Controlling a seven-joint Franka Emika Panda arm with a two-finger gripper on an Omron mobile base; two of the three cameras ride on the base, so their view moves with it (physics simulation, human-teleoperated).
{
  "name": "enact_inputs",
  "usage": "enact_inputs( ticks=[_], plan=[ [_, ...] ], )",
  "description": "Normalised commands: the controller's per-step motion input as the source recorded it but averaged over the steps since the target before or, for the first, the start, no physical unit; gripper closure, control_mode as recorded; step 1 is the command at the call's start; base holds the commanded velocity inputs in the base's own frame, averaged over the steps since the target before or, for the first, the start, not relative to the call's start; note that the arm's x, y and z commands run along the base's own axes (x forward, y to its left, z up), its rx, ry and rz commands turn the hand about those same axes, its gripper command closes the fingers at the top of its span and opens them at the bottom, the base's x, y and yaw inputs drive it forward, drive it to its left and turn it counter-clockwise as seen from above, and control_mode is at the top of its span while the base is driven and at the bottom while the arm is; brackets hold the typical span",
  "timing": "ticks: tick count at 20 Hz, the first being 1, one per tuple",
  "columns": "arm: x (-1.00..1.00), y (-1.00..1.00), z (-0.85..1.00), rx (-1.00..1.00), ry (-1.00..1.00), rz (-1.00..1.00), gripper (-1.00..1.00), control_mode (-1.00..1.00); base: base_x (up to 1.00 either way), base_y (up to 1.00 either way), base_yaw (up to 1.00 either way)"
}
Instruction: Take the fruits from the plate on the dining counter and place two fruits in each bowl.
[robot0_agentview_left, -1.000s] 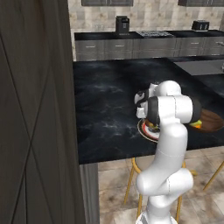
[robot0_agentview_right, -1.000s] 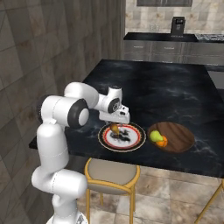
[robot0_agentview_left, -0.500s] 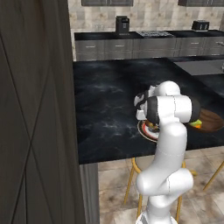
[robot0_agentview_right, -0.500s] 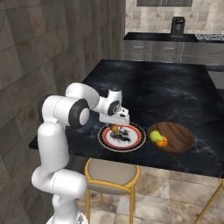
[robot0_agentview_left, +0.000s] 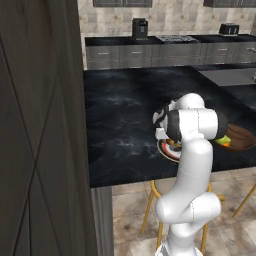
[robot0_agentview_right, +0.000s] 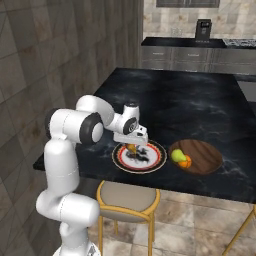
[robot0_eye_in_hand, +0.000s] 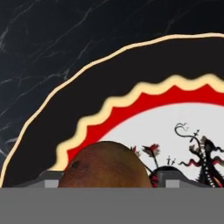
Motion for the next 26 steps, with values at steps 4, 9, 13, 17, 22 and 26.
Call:
enact_inputs(
  ticks=[4,9,13,17,22,26],
  plan=[
    [0.00,0.00,0.00,0.00,0.00,0.00,1.00,-1.00,0.00,0.00,0.00],
    [-0.08,0.02,0.60,0.00,0.00,-0.01,1.00,-1.00,0.00,0.00,0.00],
    [-0.59,0.24,0.75,-0.05,0.00,-0.08,1.00,-1.00,0.00,0.00,0.00],
    [-0.97,0.00,0.77,-0.05,0.00,-0.13,1.00,-1.00,0.00,0.00,0.00],
    [-0.91,0.14,0.66,-0.08,0.00,-0.22,1.00,-1.00,0.00,0.00,0.00],
    [-0.79,0.41,0.61,-0.12,-0.11,0.00,1.00,-1.00,0.00,0.00,0.00]
  ],
)
